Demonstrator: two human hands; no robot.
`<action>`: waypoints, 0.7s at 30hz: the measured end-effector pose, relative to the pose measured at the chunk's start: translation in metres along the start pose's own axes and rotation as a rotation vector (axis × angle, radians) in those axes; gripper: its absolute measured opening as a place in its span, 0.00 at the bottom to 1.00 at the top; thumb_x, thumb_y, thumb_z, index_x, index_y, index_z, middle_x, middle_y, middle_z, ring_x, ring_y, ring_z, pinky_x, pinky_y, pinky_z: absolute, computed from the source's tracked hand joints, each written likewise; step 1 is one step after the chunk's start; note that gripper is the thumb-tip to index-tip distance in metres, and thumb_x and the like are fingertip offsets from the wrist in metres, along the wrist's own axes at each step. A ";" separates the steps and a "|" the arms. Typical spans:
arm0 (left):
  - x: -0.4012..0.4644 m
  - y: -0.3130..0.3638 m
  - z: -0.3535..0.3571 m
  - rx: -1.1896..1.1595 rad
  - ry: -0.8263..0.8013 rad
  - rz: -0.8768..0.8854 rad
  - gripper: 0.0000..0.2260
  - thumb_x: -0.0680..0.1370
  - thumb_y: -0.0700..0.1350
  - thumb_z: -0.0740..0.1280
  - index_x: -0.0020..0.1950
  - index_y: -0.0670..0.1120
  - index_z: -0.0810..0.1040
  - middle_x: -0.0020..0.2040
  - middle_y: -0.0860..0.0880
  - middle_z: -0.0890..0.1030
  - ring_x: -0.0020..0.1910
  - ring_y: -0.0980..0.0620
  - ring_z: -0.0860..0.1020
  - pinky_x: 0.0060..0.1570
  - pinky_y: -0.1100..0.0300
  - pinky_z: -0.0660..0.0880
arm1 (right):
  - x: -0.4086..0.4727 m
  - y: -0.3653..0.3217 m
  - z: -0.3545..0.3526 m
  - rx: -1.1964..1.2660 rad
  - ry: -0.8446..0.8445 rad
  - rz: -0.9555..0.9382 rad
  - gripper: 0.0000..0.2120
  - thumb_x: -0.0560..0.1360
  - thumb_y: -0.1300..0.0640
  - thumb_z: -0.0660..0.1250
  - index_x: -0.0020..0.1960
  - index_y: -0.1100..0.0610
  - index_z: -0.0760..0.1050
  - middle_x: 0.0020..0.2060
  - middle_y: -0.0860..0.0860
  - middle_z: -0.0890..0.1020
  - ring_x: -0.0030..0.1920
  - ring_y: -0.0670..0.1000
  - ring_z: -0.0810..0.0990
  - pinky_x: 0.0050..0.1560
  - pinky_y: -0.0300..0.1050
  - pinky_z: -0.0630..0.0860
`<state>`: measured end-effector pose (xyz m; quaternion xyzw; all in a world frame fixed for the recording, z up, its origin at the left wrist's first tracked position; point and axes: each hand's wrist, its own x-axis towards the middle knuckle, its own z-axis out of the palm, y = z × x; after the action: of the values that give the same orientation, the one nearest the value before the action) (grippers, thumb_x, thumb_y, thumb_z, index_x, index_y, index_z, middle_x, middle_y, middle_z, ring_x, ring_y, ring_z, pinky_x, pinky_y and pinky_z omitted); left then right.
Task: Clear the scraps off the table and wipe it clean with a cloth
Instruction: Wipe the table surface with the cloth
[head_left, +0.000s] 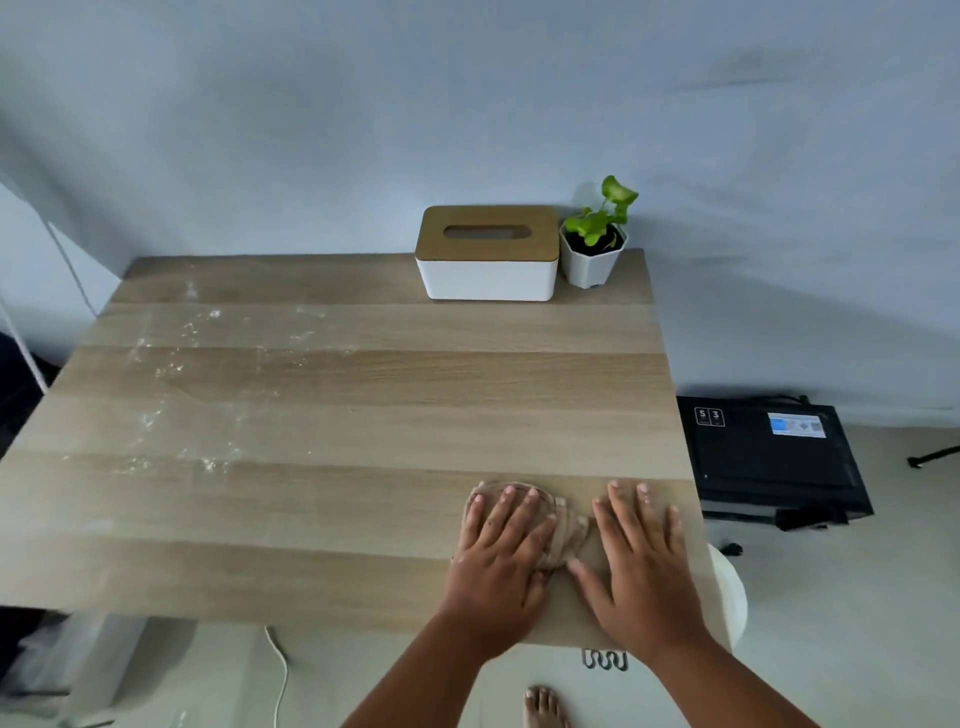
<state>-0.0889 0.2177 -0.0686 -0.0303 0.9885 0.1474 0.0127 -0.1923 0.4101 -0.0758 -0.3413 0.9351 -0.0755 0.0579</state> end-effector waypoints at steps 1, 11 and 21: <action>-0.010 -0.005 -0.002 -0.011 0.017 -0.017 0.26 0.77 0.53 0.65 0.76 0.52 0.72 0.81 0.49 0.63 0.82 0.46 0.55 0.76 0.35 0.60 | 0.003 -0.006 0.000 0.014 -0.004 -0.033 0.37 0.80 0.33 0.54 0.79 0.57 0.66 0.82 0.56 0.57 0.83 0.60 0.51 0.79 0.68 0.53; -0.091 -0.066 -0.035 -0.015 0.069 -0.332 0.28 0.77 0.52 0.63 0.77 0.50 0.71 0.81 0.48 0.64 0.81 0.44 0.59 0.75 0.35 0.61 | 0.048 -0.100 0.007 0.057 -0.084 -0.225 0.31 0.81 0.38 0.55 0.76 0.56 0.70 0.81 0.56 0.62 0.82 0.61 0.57 0.78 0.70 0.53; -0.141 -0.161 -0.051 -0.002 0.080 -0.628 0.31 0.80 0.61 0.54 0.83 0.54 0.59 0.84 0.51 0.52 0.83 0.49 0.44 0.80 0.40 0.47 | 0.093 -0.178 0.016 0.075 -0.058 -0.085 0.32 0.79 0.39 0.53 0.75 0.55 0.72 0.80 0.55 0.64 0.81 0.61 0.57 0.78 0.71 0.50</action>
<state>0.0615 0.0567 -0.0624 -0.3401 0.9303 0.1359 0.0190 -0.1488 0.2138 -0.0647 -0.3802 0.9143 -0.1032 0.0943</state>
